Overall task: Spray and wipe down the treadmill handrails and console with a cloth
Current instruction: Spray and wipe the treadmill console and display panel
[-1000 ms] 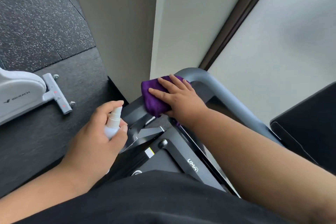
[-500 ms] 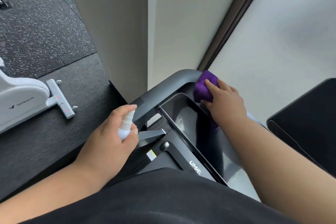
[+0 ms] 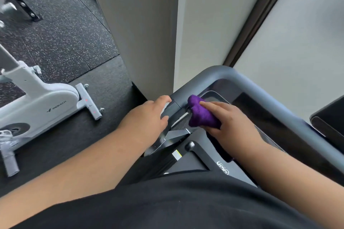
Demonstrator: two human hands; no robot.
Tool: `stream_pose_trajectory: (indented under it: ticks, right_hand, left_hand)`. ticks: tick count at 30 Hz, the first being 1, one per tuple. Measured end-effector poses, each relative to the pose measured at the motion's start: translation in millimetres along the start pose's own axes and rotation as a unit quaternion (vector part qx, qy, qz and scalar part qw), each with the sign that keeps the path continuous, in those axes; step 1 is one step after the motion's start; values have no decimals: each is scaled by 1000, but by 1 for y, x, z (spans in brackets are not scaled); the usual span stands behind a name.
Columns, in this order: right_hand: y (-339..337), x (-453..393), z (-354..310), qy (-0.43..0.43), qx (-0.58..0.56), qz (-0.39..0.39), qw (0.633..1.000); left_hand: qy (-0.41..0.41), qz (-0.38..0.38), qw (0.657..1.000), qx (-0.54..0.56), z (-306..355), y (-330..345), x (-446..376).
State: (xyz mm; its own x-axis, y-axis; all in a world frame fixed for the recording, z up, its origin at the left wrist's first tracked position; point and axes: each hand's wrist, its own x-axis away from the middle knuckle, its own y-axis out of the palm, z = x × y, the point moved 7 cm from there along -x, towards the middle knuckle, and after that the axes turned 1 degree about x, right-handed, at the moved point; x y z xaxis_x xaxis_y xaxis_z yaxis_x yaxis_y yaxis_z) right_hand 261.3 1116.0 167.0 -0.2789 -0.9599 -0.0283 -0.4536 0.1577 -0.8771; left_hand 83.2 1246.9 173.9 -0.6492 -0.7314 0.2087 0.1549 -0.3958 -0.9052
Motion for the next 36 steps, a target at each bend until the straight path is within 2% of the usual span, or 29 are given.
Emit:
stream_pose_trajectory:
  ticks: [8, 17, 22, 28, 33, 36]
  right_hand:
    - [25, 34, -15, -33, 16, -69, 997]
    - [0, 46, 9, 17, -8, -17, 1000]
    - [-11, 61, 29, 69, -23, -8, 997]
    - [-20, 80, 47, 91, -37, 9, 995]
    - [-29, 93, 60, 107, -36, 23, 993]
    - [-34, 100, 63, 110, -31, 40, 993]
  left_hand:
    - [30, -6, 999, -34, 10, 1, -28]
    - [114, -11, 992, -46, 71, -3, -69]
    - [114, -43, 991, -58, 98, 9, -107]
    - [134, -33, 988, -66, 122, 10, -129]
    - [196, -24, 978, -65, 176, 24, -132]
    - [207, -53, 975, -58, 202, 41, -133]
